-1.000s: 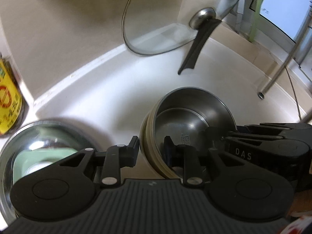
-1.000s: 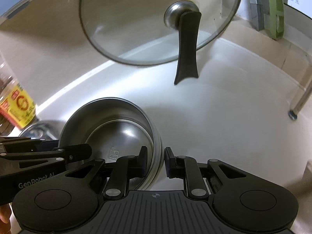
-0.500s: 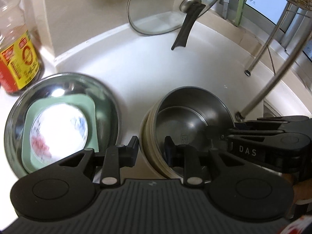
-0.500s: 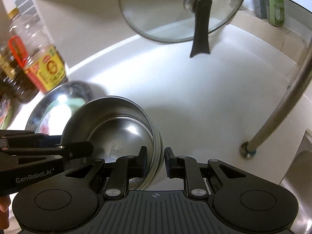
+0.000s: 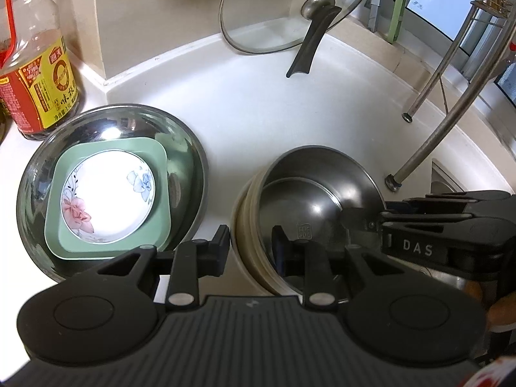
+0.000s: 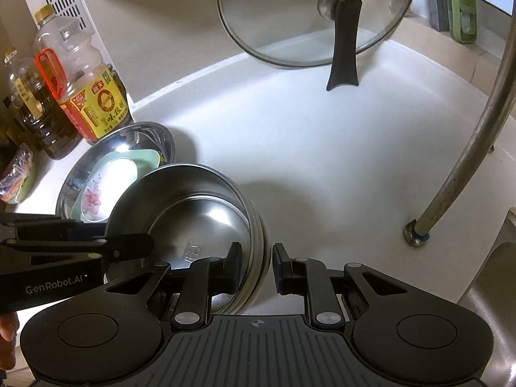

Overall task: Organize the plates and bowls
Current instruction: 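Lift the whole pot-and-bowl stack with both grippers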

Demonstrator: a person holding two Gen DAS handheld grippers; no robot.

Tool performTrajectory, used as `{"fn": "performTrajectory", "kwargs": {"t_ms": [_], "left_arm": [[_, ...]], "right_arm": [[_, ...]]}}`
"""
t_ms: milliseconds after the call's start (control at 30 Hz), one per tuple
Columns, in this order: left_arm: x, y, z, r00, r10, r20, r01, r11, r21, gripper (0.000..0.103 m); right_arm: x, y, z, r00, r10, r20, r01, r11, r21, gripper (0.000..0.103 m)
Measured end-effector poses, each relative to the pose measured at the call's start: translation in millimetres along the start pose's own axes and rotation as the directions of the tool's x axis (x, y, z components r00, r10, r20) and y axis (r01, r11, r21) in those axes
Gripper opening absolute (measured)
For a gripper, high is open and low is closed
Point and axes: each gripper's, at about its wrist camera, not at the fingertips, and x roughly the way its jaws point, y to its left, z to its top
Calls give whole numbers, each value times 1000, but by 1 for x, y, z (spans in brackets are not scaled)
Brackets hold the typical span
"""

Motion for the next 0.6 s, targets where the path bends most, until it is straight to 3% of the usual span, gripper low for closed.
{"fn": "performTrajectory", "kwargs": {"t_ms": [333, 600], "left_arm": [[9, -7, -2, 999, 33, -15, -33, 999, 7, 28], [8, -15, -6, 997, 83, 0, -83, 996, 21, 27]], "right_arm": [[7, 0, 1, 1000, 11, -23, -10, 1000, 25, 20], [3, 6, 1, 998, -43, -49, 45, 998, 34, 20]]}}
